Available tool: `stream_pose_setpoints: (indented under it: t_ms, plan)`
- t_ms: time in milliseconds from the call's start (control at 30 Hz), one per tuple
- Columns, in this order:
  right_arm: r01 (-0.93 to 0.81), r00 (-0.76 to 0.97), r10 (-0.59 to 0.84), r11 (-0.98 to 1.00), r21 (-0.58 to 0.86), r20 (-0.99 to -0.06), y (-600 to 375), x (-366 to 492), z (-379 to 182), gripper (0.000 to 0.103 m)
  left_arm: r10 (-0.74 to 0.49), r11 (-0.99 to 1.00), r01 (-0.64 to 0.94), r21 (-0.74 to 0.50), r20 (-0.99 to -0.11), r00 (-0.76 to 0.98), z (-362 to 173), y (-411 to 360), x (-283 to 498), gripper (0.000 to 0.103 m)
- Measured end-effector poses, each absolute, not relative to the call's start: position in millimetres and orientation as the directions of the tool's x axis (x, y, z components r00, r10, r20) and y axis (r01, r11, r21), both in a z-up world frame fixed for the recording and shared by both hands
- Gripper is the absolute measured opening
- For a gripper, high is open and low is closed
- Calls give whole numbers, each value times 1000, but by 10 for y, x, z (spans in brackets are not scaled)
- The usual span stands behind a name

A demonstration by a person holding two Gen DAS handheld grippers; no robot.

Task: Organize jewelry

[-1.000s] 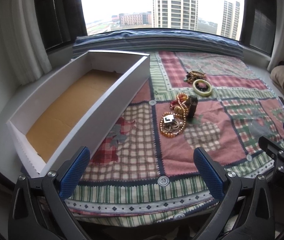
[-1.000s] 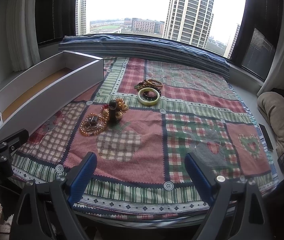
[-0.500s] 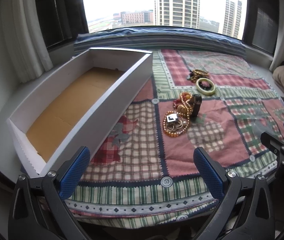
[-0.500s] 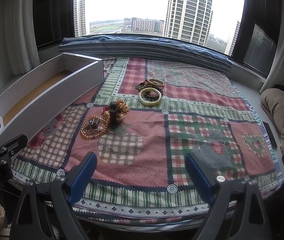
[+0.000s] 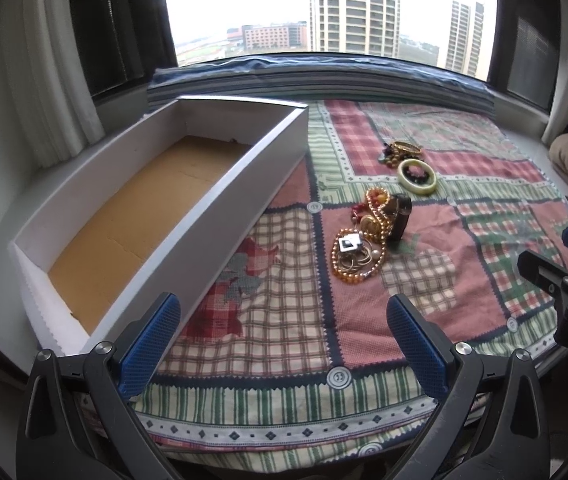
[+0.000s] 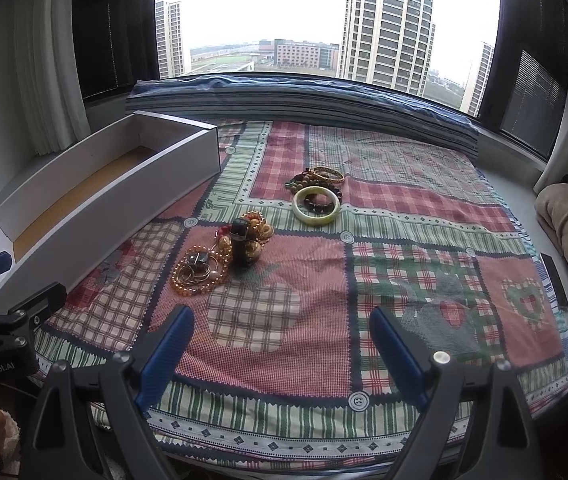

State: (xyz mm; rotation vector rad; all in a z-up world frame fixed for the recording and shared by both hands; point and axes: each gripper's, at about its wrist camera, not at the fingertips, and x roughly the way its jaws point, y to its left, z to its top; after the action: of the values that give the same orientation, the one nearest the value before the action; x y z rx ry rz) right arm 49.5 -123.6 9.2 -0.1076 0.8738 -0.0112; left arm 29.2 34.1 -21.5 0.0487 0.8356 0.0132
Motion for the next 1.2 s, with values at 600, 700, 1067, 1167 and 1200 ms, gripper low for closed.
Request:
stream_pose_setpoints:
  t_ms: [600, 700, 1067, 1167, 1200]
  plan:
    - [-43, 560, 35, 999, 13, -828, -1384, 1021, -305, 91, -65, 995, 101, -4, -791, 609, -534, 226, 681, 102]
    - [-79, 543, 96, 995, 63, -834, -1322, 1111, -375, 91, -57, 996, 94, 0, -796, 603, -578, 252, 729, 102]
    - [-117, 499, 176, 984, 136, -848, -1131, 1764, -652, 90, -44, 998, 55, -15, -817, 575, -676, 398, 840, 102]
    - [-113, 484, 174, 984, 136, -858, -1092, 1954, -763, 75, -36, 999, 38, -17, -820, 572, -687, 448, 865, 102]
    - [-109, 475, 176, 984, 141, -862, -1088, 2008, -808, 66, -34, 999, 34, -18, -821, 570, -691, 462, 872, 102]
